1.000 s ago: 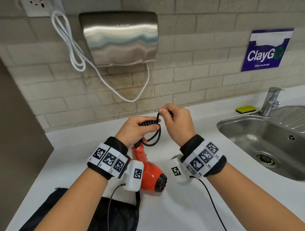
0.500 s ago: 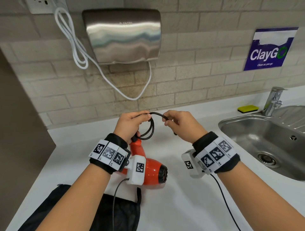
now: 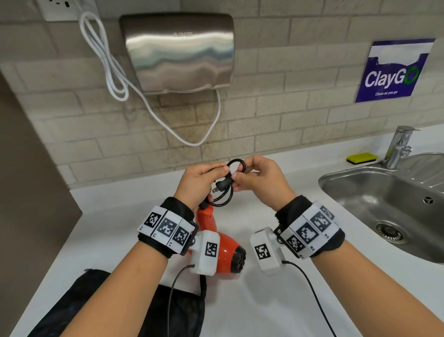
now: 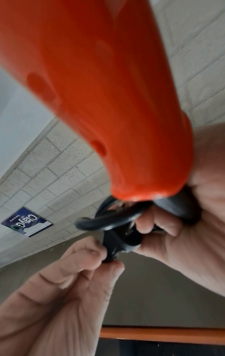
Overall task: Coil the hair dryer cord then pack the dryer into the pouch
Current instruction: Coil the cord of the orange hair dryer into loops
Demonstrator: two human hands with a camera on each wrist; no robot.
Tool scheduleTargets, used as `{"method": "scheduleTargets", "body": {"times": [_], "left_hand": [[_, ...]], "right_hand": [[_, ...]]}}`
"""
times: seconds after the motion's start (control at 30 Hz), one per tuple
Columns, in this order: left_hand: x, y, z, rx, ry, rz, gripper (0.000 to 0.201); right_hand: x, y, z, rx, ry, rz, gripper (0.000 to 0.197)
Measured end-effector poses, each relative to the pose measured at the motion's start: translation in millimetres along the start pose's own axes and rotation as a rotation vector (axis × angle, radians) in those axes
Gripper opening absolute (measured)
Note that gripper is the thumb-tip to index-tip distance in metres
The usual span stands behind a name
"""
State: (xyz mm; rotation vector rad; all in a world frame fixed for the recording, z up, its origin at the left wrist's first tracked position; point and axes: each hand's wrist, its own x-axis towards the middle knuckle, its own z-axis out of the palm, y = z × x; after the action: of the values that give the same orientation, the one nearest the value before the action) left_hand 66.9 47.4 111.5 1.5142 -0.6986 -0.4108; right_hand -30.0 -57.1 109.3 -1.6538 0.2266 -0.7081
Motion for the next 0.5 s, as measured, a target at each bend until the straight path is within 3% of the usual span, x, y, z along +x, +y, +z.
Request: {"method": "scheduleTargets", "body": {"times": [0.07,0.2,0.4,0.5], "left_hand": [[-0.6,0.6,0.4,0.004,-0.011,-0.002,0.009],[-2.9,1.1,1.8,0.046,-0.036,0.019,0.010],[0.0,1.4,-2.4,0.070,-0.055,0.026,0.017],[-1.5,2.2,-3.3,0.093,-0.070,0.054,0.017]], "right_hand": [[-3.1,6.7,5.0,-0.033,0.031,-0.021,0.027],[-5.4,14.7,14.0,-0.369,0.138,-0.140,0.032],[-4.0,12.6,20.1,-0.447,0.151,-0.204,0.024],[-5.3,16.4,22.4,-0.457,0.186,-0.204,0.033]]}}
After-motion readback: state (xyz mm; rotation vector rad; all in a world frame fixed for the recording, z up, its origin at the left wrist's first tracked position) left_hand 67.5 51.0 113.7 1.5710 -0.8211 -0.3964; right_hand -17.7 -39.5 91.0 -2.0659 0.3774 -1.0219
